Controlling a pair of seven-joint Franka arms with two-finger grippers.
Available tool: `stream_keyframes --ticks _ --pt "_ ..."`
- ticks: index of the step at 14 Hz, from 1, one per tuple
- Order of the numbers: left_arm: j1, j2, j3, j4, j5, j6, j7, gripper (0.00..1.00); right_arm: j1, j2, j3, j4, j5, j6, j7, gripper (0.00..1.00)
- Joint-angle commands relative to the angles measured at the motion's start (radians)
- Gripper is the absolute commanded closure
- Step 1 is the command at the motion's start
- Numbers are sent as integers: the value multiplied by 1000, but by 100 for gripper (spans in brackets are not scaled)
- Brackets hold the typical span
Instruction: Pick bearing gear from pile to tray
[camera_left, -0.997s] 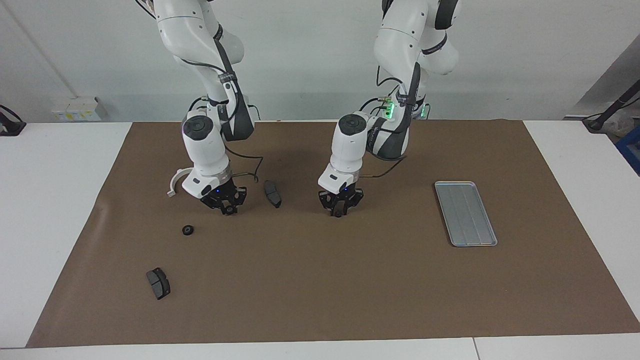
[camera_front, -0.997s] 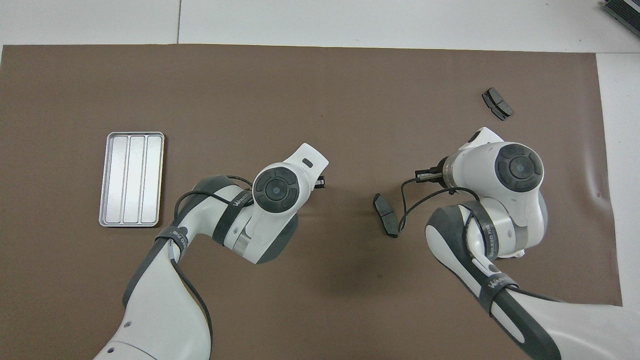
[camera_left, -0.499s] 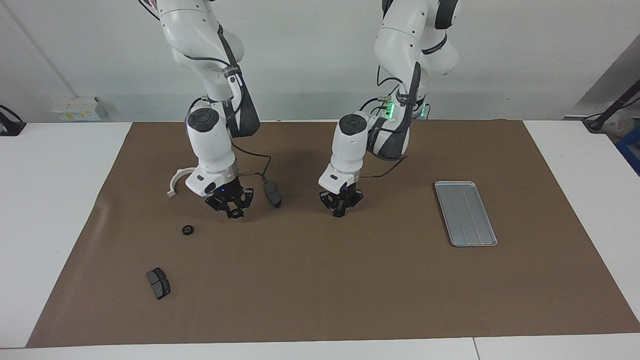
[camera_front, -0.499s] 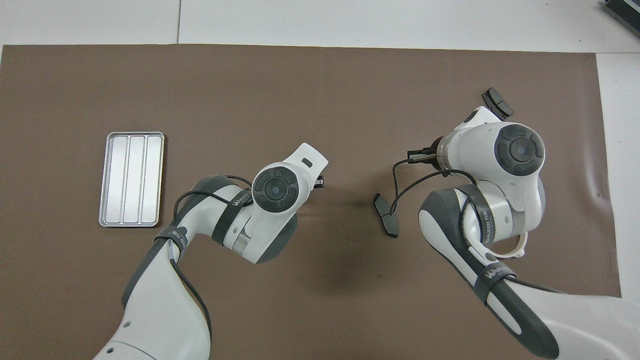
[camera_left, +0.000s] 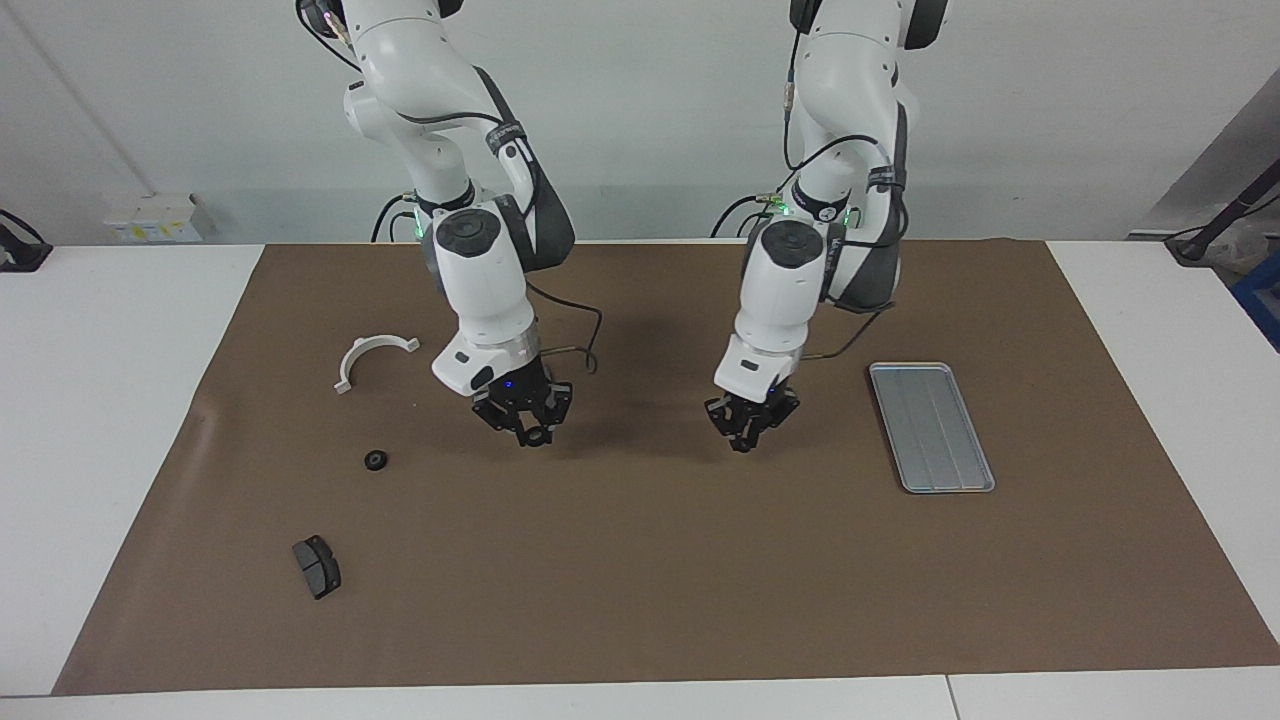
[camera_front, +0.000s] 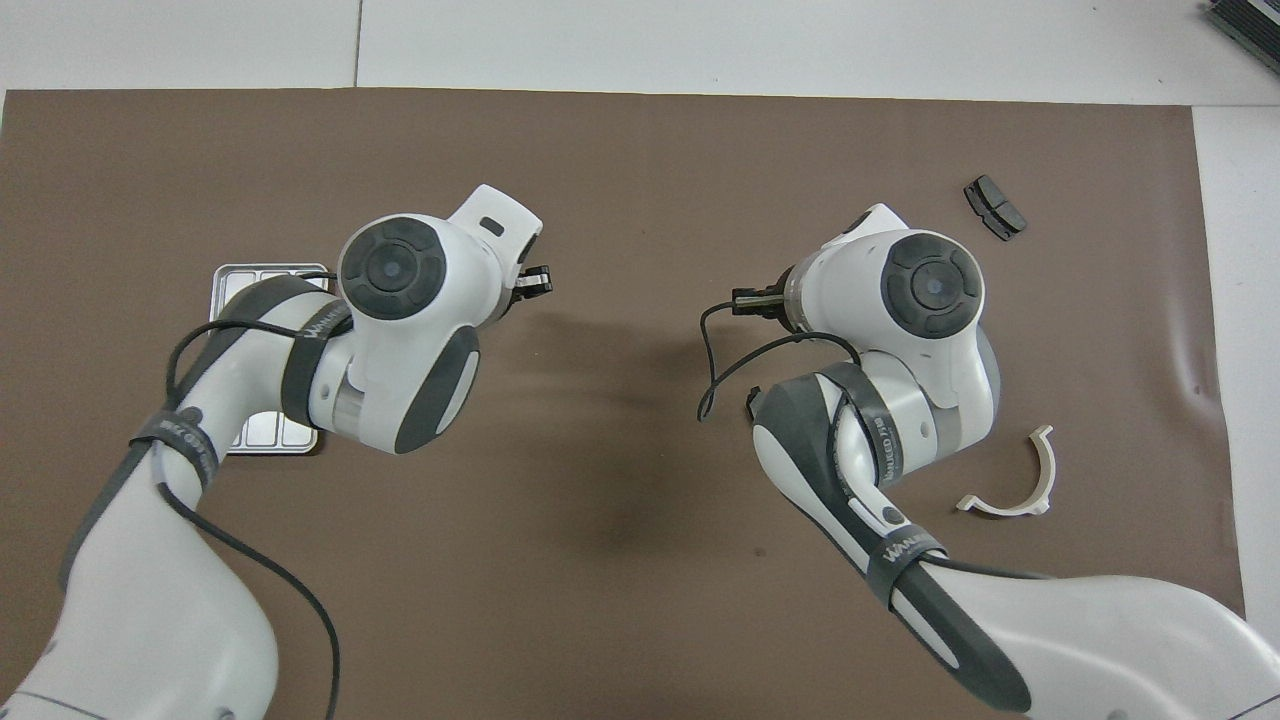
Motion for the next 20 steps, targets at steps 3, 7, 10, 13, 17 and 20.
stream_keyframes --ticks 3,7,10,13,17,20 --pt "201 -94 -11 -84 -12 -116 398 100 139 182 -1 205 -91 -46 248 100" --pt "348 -113 -12 -146 -15 -113 664 97 208 262 2 296 -96 -79 323 100" --pt "387 -129 -12 -259 -55 -13 750 97 232 272 2 296 -89 -61 357 100" --pt "387 -136 -14 -316 -76 60 756 68 242 267 2 293 -95 -76 361 37" --pt "376 -129 -15 -293 -78 60 756 25 227 261 0 296 -98 -63 359 5" --pt "309 -119 -15 -204 -111 22 658 25 163 215 -3 275 -96 -63 292 0"
